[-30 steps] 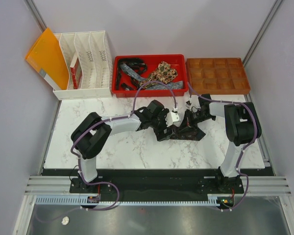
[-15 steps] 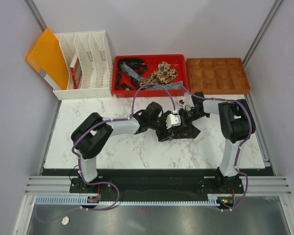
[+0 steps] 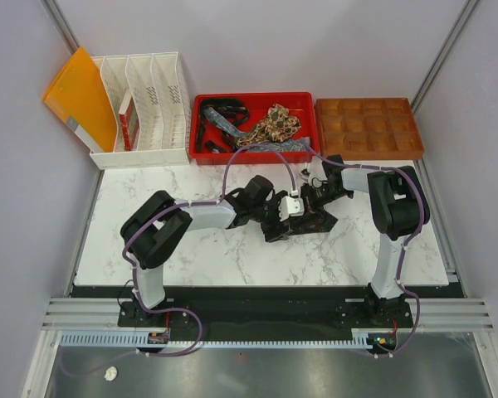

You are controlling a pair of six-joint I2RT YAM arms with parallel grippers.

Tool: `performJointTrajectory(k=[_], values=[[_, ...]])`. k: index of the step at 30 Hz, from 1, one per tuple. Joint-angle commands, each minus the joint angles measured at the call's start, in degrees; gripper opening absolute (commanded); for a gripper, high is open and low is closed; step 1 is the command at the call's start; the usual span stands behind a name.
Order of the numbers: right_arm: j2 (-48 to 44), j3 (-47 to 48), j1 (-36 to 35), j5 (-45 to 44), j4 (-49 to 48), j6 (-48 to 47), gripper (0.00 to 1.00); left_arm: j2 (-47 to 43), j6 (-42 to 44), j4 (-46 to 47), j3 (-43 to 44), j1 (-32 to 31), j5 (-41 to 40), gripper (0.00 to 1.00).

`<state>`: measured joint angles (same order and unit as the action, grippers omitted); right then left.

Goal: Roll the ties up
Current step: Roll the tie at the center of the board.

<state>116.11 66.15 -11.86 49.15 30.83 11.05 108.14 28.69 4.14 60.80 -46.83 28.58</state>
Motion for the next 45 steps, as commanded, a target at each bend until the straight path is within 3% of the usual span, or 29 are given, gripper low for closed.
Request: performJointTrajectory(k=[1,6,8,10,12,15,21,33,34,37,40,45], values=[[3.4,0.1,-0.4,-11.4,-3.1,-4.1,0.0,-1.8,-1.5,1.0,-1.9,0.2,0.2,0.83],[2.6,1.0,-1.1,-8.8,-3.1,-2.5,0.01,1.0,-2.0,-1.1,1.9,-0.3,-0.5,0.52],[2.3,1.7,-0.9,-6.3,-2.9,-1.0,0.1,2.8,-2.6,-5.7,5.3,-0.3,-2.7,0.4],[1.2,2.4,0.4,-4.2,-3.0,1.1,0.23,4.4,-2.7,-7.5,6.4,-0.3,-3.7,0.36],[0.3,2.8,2.2,-1.7,-2.8,1.9,0.28,5.3,-3.2,-10.3,7.3,-0.3,-4.5,0.33],[-2.2,3.1,4.6,1.6,-1.0,2.4,0.48,5.5,-3.0,-12.5,7.1,-0.2,-5.3,0.31],[-7.7,0.4,5.0,5.7,-1.0,3.5,0.54,6.4,-2.1,-14.2,7.4,-0.3,-5.3,0.31],[-7.7,-2.3,1.2,5.1,-3.3,5.1,0.46,7.4,-1.2,-15.1,9.1,-0.2,-5.3,0.33],[-7.7,-2.5,1.2,4.6,-3.1,4.9,0.43,7.4,-1.2,-15.2,9.2,-0.2,-5.3,0.33],[-7.5,-2.7,1.1,3.0,-1.6,3.3,0.17,7.4,-1.4,-15.2,9.4,-0.3,-5.6,0.37],[-6.4,-2.4,1.2,1.1,0.4,0.9,0.0,7.3,-1.8,-15.2,9.6,-0.2,-6.0,0.43],[-4.0,-2.6,3.0,-1.9,2.1,-3.3,0.0,4.9,-2.9,-14.5,9.3,-0.2,-6.1,0.7]])
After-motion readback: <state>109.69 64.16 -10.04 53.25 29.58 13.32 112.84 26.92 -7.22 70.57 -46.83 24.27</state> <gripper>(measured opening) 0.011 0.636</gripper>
